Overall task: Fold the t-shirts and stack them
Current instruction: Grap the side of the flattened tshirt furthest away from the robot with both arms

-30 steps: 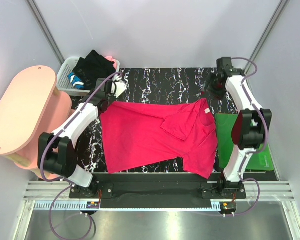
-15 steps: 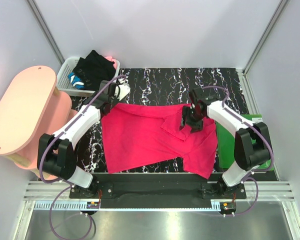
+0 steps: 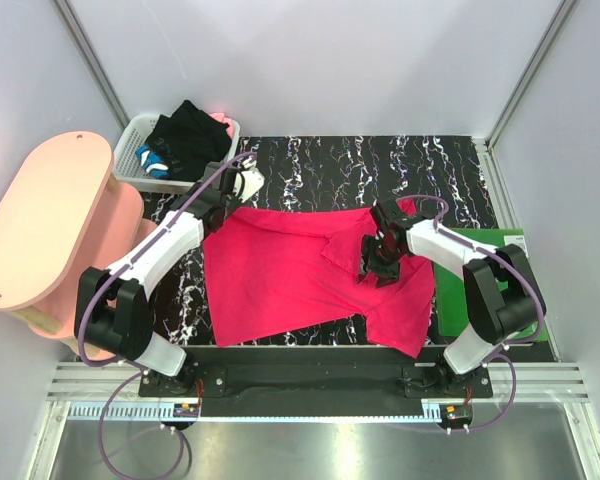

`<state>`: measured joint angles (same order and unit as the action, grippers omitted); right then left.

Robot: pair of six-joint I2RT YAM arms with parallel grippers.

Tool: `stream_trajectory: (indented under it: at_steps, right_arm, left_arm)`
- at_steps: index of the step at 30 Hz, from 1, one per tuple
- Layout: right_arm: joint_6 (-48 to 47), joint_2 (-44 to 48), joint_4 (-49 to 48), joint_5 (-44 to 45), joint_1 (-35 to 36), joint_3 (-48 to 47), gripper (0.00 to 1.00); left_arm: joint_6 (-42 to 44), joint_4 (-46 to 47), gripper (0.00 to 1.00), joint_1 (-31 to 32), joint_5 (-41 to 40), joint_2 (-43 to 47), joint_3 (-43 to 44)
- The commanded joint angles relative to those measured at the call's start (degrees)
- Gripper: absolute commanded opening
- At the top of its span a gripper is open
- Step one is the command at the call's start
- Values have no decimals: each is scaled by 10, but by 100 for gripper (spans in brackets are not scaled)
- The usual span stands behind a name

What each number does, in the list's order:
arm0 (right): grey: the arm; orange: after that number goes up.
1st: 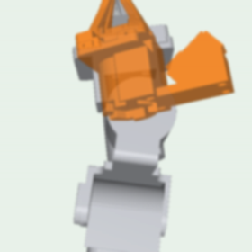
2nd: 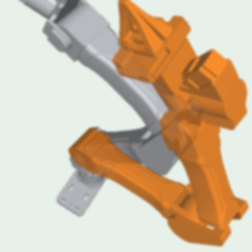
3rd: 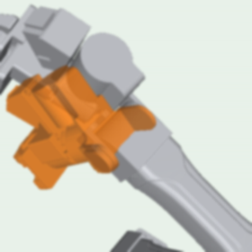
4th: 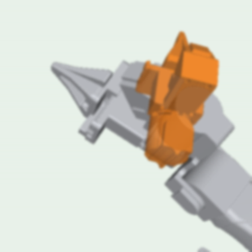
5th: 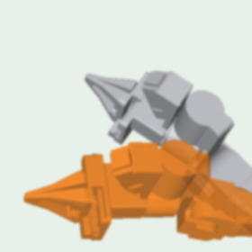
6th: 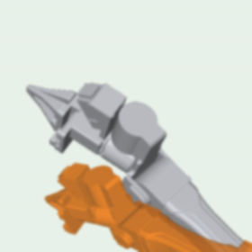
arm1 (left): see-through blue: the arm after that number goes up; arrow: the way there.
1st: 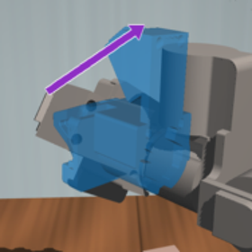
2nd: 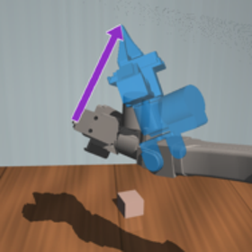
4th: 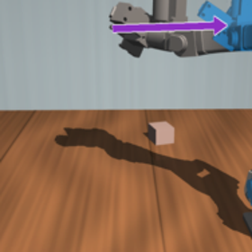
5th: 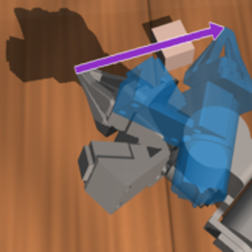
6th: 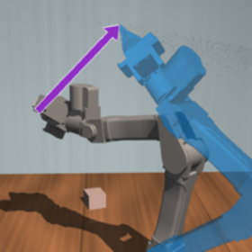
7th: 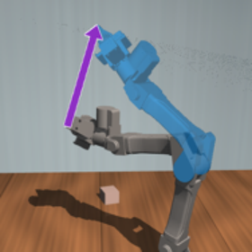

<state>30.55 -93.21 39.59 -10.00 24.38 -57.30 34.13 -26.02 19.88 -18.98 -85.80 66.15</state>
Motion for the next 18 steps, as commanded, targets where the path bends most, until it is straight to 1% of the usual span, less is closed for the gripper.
stream_trajectory:
  at_steps: [1,7,8,9,15,16,18]
  right_arm:
    - [-1,-25,-28,13,5,-21,56]
    - [-3,-52,-38,16,5,-35,45]
    - [-3,-54,-39,18,5,-35,42]
    - [-4,-56,-41,20,5,-37,37]
    - [-7,-56,-41,25,5,-47,22]
    - [-6,-55,-40,25,5,-48,17]
    - [-7,-47,-36,25,5,-51,10]
  left_arm:
    - [-9,17,0,5,-16,27,1]
    - [-10,18,0,6,-15,30,-6]
    - [-10,17,0,6,-14,31,-6]
    - [-12,18,0,6,-14,32,-7]
    - [-20,18,0,6,-9,36,-24]
    - [-22,18,0,7,-7,39,-32]
    - [-28,22,0,7,-5,44,-41]
